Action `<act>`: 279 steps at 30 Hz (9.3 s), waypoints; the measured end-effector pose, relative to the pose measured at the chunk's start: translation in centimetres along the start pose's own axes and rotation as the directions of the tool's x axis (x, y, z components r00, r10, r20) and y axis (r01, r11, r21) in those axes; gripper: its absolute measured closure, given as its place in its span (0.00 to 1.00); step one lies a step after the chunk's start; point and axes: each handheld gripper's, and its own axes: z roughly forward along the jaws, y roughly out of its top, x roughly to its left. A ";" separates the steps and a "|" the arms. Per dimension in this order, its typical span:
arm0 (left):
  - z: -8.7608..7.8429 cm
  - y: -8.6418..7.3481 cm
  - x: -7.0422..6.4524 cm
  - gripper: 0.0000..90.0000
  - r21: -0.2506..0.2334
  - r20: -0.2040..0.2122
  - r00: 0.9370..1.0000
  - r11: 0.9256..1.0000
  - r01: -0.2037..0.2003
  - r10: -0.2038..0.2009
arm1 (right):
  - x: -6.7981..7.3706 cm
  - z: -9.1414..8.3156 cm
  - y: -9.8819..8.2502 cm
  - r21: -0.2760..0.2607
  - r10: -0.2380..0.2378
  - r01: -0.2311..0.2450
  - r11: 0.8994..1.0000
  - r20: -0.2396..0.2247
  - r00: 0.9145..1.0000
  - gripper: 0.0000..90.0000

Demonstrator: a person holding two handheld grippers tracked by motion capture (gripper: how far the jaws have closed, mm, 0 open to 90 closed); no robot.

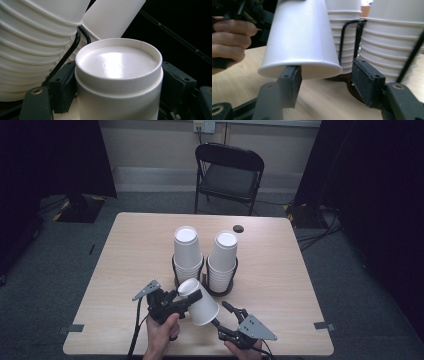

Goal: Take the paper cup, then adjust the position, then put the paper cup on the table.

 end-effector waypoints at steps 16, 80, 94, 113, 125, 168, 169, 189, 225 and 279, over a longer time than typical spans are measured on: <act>0.2 -0.5 -0.6 0.26 0.029 0.073 0.996 0.998 0.052 -0.054 | -0.2 2.4 0.2 -0.038 -0.065 0.063 0.997 -0.054 0.996 0.62; -1.0 1.5 0.5 0.17 0.077 -0.164 0.850 0.866 -0.494 0.500 | -1.8 1.1 1.0 0.223 0.017 -0.010 0.975 -0.028 0.999 0.95; -2.0 0.6 -0.5 0.21 0.194 -0.178 0.719 0.740 -0.644 0.672 | -2.9 1.6 2.0 0.336 0.076 -0.042 0.941 -0.087 0.993 0.95; -1.5 -1.3 -1.1 0.21 0.289 -0.084 0.610 0.605 -0.742 0.788 | -4.4 1.2 4.0 0.427 0.144 -0.070 0.902 -0.144 0.979 0.95; -0.7 -2.6 -2.8 0.20 0.374 -0.018 0.393 0.370 -0.850 0.920 | -4.9 1.0 4.3 0.427 0.149 -0.075 0.901 -0.141 0.979 0.95; 1.5 -6.0 -5.8 0.04 0.487 0.010 -0.001 -0.006 -0.874 1.000 | -4.5 3.3 6.0 0.508 0.197 -0.043 0.860 -0.253 0.947 0.95; 1.5 -6.0 -5.9 0.04 0.481 0.017 0.003 -0.006 -0.877 1.000 | -4.5 3.4 6.0 0.504 0.201 -0.045 0.863 -0.259 0.945 0.95; 2.3 -6.3 -6.8 0.12 0.422 0.021 0.030 0.019 -0.906 0.999 | -3.9 4.9 6.2 0.472 0.226 -0.074 0.878 -0.273 0.935 0.98; 3.0 -6.4 -7.1 0.12 0.397 -0.010 0.089 0.086 -0.914 0.996 | -3.8 5.5 5.7 0.462 0.279 -0.139 0.876 -0.251 0.927 0.92; 0.0 -2.3 -2.0 0.12 0.256 -0.254 0.566 0.619 -0.742 0.784 | -4.9 1.0 4.3 0.170 0.197 -0.193 0.966 -0.003 0.980 0.41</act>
